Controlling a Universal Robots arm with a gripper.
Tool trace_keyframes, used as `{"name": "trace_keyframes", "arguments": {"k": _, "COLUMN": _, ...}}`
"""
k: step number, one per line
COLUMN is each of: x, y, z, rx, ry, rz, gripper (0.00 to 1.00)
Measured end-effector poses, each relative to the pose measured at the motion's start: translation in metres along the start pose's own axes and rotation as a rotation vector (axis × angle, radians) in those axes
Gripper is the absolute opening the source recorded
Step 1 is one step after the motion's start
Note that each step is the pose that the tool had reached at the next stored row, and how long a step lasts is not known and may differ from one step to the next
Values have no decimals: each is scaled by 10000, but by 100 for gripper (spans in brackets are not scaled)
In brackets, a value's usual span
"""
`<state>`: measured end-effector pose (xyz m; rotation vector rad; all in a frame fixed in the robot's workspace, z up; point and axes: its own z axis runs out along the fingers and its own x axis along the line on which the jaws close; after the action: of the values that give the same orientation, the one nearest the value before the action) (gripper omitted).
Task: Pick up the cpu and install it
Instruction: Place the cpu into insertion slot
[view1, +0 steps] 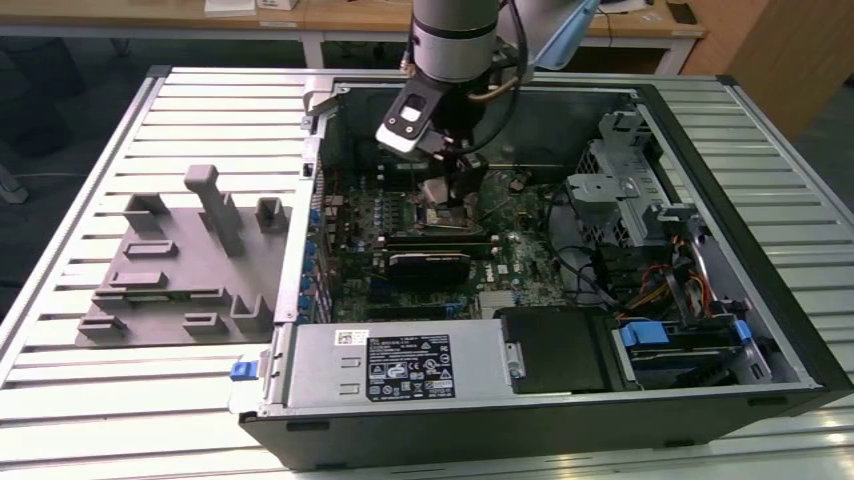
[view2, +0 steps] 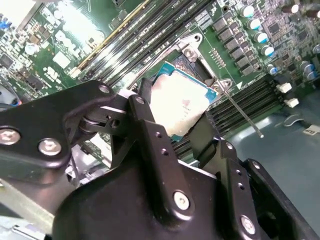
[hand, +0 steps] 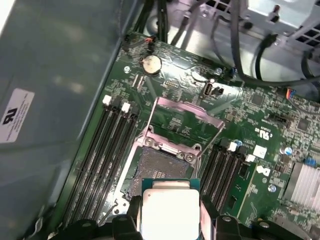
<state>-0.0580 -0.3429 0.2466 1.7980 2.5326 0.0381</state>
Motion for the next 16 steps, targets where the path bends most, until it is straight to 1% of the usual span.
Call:
{"name": "trace_keyframes", "arguments": {"k": 8, "x": 0, "y": 0, "z": 2, "rx": 12, "ry": -33, "rz": 820, "gripper": 54}}
{"name": "trace_keyframes", "arguments": {"k": 16, "x": 0, "y": 0, "z": 5, "rx": 28, "ry": -77, "rz": 1909, "gripper": 54}}
